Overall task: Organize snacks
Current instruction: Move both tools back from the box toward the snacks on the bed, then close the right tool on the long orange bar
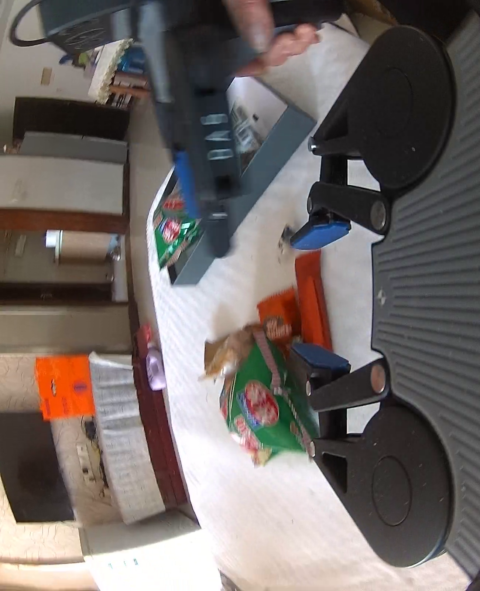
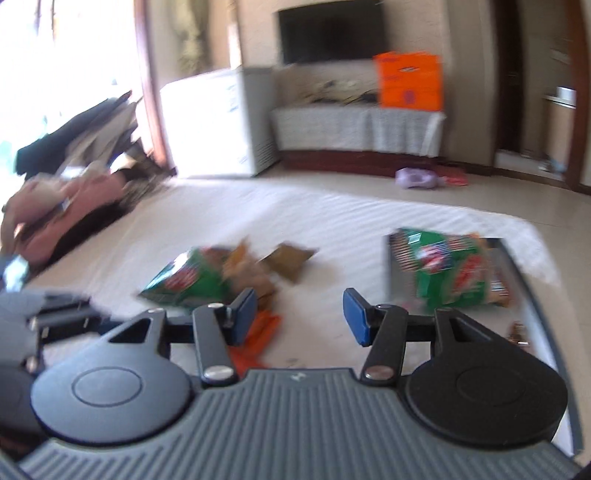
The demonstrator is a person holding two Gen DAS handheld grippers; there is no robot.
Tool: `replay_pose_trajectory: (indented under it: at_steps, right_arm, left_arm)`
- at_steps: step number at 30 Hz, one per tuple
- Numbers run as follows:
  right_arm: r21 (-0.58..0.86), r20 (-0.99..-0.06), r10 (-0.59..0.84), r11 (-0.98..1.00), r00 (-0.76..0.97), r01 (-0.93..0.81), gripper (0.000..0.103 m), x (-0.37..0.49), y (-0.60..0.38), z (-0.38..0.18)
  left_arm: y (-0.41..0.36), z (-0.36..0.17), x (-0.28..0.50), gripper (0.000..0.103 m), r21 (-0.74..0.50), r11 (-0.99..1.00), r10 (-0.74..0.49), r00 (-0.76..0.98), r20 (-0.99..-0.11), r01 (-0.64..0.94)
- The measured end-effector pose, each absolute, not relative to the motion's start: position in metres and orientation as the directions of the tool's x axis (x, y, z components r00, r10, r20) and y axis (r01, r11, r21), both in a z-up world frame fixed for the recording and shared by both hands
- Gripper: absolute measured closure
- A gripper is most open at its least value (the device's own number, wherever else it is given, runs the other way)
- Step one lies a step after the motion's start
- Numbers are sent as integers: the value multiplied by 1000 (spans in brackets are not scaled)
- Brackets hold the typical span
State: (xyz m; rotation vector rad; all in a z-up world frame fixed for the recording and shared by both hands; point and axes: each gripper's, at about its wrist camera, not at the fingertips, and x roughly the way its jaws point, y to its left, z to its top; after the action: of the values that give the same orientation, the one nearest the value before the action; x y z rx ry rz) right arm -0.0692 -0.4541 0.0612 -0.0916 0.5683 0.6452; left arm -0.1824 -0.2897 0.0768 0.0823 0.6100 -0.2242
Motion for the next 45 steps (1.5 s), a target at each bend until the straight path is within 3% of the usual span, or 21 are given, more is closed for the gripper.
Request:
replay_pose_trajectory:
  at_steps: [14,19,22,32,33,35,42,45]
  right_arm:
    - [-81,-766,417,692,489,-717,51,-68,-371,11]
    - [96,-751,566,604,341,-791,55,-84,-371,23]
    - [-4,-759,498,639,418,-769,55,-88,-361,20]
    - [-92,-739,437,689,513,-719,55,-85,-333,14]
    - [-89,-741,437,689,510,-720,57,-84,-332,15]
    - [-64,-748,449,684,489,-726,79,-84,-332,16]
    - [-29,-760,466,672,453,-740,79,-89,-345,18]
    - [-28,-761,470,665,447,-746,79,-92,-350,17]
  left_arm:
    - [-227,69,-187,34,36,992,-76,786,-614,124]
    - [-220,74,-182,34,13,995,-68,779,-624,97]
    - [-221,75,-178,32,5,996,-65,776,-627,88]
    - [-211,72,-167,31,-14,999,-38,766,-642,37]
    - [-210,72,-166,31,-16,999,-37,767,-641,34]
    - [-210,72,-163,31,-21,999,-37,769,-638,31]
    - [-210,83,-143,27,-64,998,-54,805,-590,20]
    - [-211,84,-130,18,-94,996,-55,808,-587,-1]
